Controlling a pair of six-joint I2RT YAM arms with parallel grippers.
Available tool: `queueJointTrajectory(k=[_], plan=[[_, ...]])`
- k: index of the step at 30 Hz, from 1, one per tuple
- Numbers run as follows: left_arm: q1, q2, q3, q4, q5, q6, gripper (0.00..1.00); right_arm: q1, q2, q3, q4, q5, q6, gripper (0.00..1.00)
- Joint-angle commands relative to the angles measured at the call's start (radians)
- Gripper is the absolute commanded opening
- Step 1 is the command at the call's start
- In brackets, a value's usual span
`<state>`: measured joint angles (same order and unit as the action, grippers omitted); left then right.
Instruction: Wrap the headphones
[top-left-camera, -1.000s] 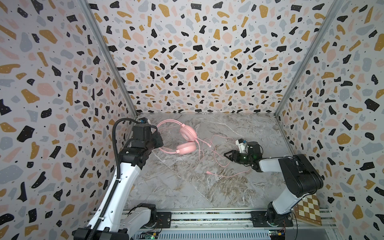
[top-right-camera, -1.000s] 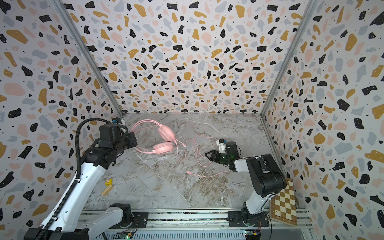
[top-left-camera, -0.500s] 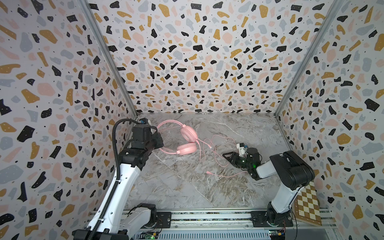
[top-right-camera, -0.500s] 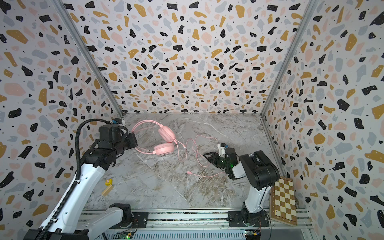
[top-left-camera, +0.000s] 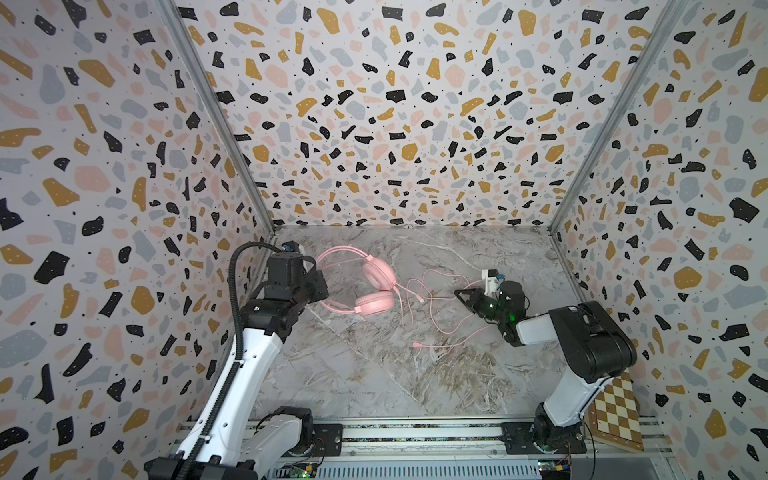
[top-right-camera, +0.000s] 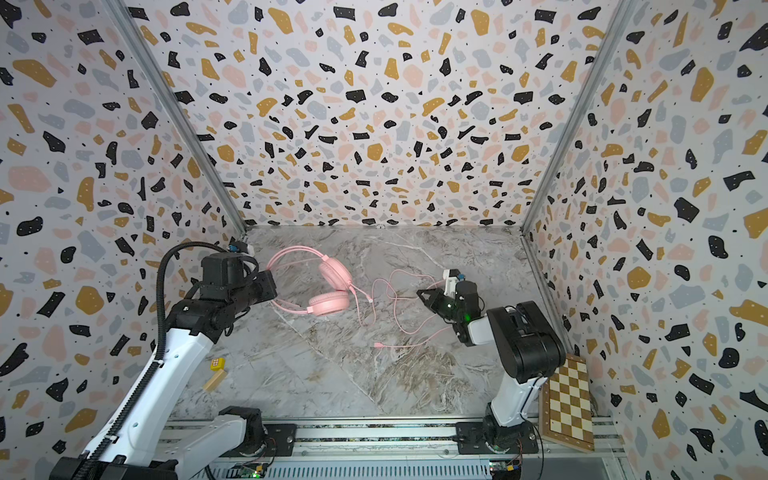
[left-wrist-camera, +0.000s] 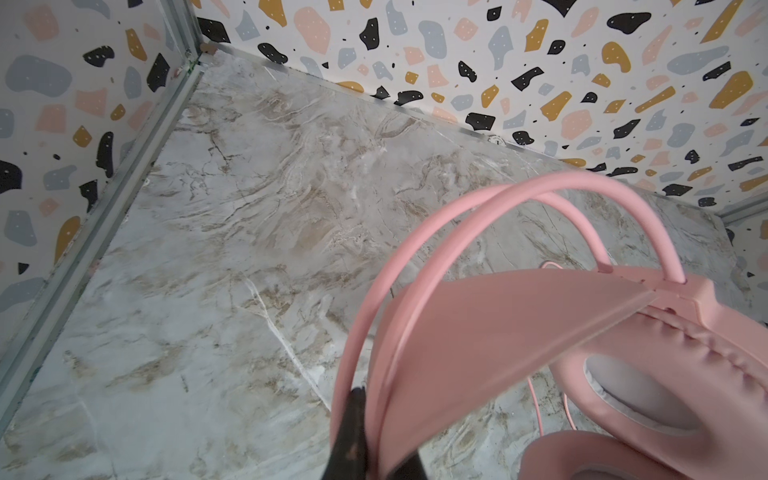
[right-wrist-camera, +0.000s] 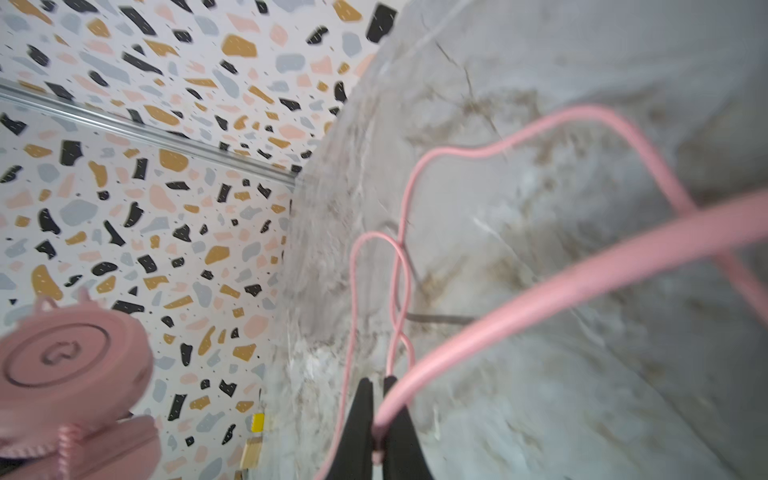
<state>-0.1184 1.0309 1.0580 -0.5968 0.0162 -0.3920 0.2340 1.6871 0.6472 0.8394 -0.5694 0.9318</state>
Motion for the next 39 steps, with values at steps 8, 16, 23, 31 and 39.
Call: queueJointTrajectory(k=[8, 16, 23, 31, 39], plan=[[-0.016, -0.08, -0.074, 0.107, 0.227, 0.077, 0.0, -0.125, -0.217, 0.502, -0.582, -0.066, -0.298, 0.0], [-0.02, -0.084, -0.086, 0.085, 0.172, 0.109, 0.0, -0.249, -0.285, 0.69, -0.773, -0.013, -0.396, 0.01], [-0.021, -0.064, -0.092, 0.121, 0.223, 0.075, 0.0, -0.317, -0.297, 0.711, -0.874, -0.015, -0.468, 0.03], [-0.021, -0.068, -0.07, 0.141, 0.251, 0.055, 0.0, -0.314, -0.358, 0.352, -0.831, 0.008, -0.541, 0.23], [-0.021, -0.072, -0.053, 0.177, 0.214, 0.012, 0.0, -0.281, -0.406, 0.285, -1.011, 0.111, -0.679, 0.68]])
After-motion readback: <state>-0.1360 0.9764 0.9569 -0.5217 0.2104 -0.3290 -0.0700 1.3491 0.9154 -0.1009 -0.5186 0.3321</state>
